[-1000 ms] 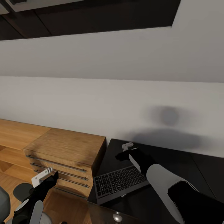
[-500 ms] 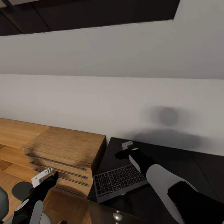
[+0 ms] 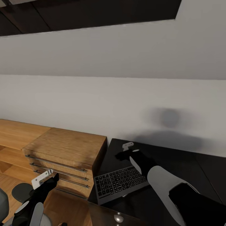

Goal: In the bedroom, organize the workspace by keeping the computer under the desk, ensuring the monitor is on the desk, placing the keyboard on the desk next to the monitor, placing the mouse on the desk next to the keyboard, moving the folder from the swivel chair onto the desk next to the mouse, stacking the notebook on top of the folder with the pen on top of the notebook, and positioning the swivel chair next to the desk.

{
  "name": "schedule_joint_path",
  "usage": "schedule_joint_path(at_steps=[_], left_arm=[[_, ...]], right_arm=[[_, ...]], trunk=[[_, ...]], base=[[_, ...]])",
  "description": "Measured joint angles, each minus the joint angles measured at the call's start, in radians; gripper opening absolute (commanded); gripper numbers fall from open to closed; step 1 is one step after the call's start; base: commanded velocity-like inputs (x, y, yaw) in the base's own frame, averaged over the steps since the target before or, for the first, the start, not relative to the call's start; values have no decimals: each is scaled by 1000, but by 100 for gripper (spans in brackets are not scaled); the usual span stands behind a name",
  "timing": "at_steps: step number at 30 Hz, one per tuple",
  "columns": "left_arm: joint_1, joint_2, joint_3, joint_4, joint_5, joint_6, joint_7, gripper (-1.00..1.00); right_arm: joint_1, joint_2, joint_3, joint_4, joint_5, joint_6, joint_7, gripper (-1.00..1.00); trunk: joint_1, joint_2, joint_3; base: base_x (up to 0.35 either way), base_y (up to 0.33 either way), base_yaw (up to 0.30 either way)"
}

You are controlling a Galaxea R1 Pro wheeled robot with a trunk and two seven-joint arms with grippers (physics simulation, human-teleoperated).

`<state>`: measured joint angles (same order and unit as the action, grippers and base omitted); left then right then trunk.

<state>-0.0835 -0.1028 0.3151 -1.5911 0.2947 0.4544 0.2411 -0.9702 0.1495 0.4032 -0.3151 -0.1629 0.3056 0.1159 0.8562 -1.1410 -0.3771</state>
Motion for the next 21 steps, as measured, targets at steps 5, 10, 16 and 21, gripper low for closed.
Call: schedule_joint_path(at_steps=[5,10,16,21], left_arm=[[0,1,0,2,0,0,0,100],[1,1,0,2,0,0,0,100],[0,-1,-1,3,-1,0,0,100],[0,-1,-1,2,0,0,0,100]], right_arm=[[0,-1,-1,-1,0,0,0,100],[0,-1,-1,-1,0,0,0,100],[0,-3,-3,-2,1,0,1,100],[0,-3,-2,-1,1,-3,1,100]], trunk=[[0,0,0],[0,0,0],[0,0,0],[0,0,0]], base=[[0,0,187],[0,0,269],[0,0,82],[0,0,5]])
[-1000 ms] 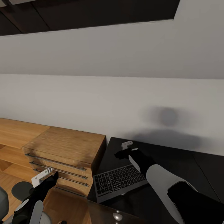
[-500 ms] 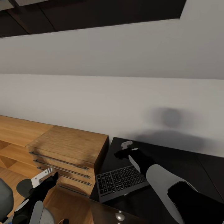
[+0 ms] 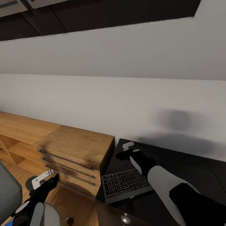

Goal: In the bedroom, organize the workspace by keeping the computer under the desk, ensuring the monitor is on the desk, placing the keyboard on the desk next to the monitor, placing the mouse on the desk next to the keyboard, moving the folder from the swivel chair onto the desk next to the mouse, stacking the notebook on top of the folder with the pen on top of the notebook, and positioning the swivel chair next to the desk.

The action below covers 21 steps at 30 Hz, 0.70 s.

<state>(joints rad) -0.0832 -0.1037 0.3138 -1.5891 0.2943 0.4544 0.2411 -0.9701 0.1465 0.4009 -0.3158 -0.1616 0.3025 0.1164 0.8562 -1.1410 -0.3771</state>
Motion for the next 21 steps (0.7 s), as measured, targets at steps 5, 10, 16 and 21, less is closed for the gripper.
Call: schedule_joint_path(at_steps=[5,10,16,21], left_arm=[[0,0,0,0,0,0,0,100],[0,0,0,0,0,0,0,100],[0,0,0,0,0,0,0,100],[0,0,0,0,0,0,0,100]], right_arm=[[0,0,-1,1,0,-1,0,100],[0,-1,-2,2,1,-2,-1,100],[0,-1,-2,2,2,-2,-2,100],[0,-2,-1,3,2,-2,-2,100]], trunk=[[0,0,0],[19,-35,-16],[42,-77,-34],[61,-112,-50]], base=[[0,0,0],[0,0,0],[0,0,0],[0,0,0]])
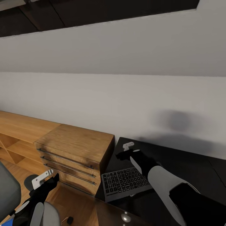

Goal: In the bedroom, organize the workspace by keeping the computer under the desk, ensuring the monitor is on the desk, placing the keyboard on the desk next to the monitor, placing the mouse on the desk next to the keyboard, moving the folder from the swivel chair onto the desk next to the mouse, stacking the notebook on top of the folder with the pen on top of the notebook, and positioning the swivel chair next to the desk.

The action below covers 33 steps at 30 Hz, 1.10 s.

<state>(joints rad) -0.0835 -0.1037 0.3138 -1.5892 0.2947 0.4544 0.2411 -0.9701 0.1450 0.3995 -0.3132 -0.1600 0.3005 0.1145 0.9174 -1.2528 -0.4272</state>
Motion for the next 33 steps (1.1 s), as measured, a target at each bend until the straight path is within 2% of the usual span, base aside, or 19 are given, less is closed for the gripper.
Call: schedule_joint_path(at_steps=[22,26,33], left_arm=[[0,0,0,0,0,0,0,100],[0,0,0,0,0,0,0,100],[0,0,0,0,0,0,0,100]], right_arm=[[0,0,-1,0,2,4,-3,100],[0,0,0,1,3,10,-3,100],[0,-1,0,2,3,11,-3,100]], trunk=[[84,-154,-69],[84,-154,-69],[111,-203,-91]], base=[[0,0,0],[0,0,0],[0,0,0]])
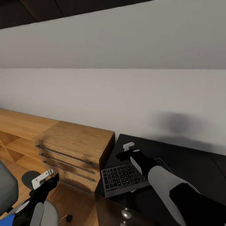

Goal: In the bedroom, organize the workspace by keeping the computer under the desk, ensuring the monitor is on the desk, placing the keyboard on the desk next to the monitor, placing the mouse on the desk next to the keyboard, moving the folder from the swivel chair onto the desk next to the mouse, stacking the notebook on top of the folder with the pen on top of the notebook, and positioning the swivel chair next to the desk.

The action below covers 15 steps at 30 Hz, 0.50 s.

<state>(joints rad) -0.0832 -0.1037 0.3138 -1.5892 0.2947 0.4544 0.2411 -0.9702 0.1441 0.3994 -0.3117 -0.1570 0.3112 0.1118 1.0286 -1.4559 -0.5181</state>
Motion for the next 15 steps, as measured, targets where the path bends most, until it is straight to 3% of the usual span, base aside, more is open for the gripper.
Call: schedule_joint_path(at_steps=[8,15], left_arm=[[0,1,1,0,1,0,0,100],[0,4,4,1,2,49,-1,100]], right_arm=[[0,-1,0,7,0,0,0,100],[0,-1,-3,27,0,29,0,100]], trunk=[[4,-7,-3],[4,-7,-3]], base=[[0,0,0],[0,0,0]])
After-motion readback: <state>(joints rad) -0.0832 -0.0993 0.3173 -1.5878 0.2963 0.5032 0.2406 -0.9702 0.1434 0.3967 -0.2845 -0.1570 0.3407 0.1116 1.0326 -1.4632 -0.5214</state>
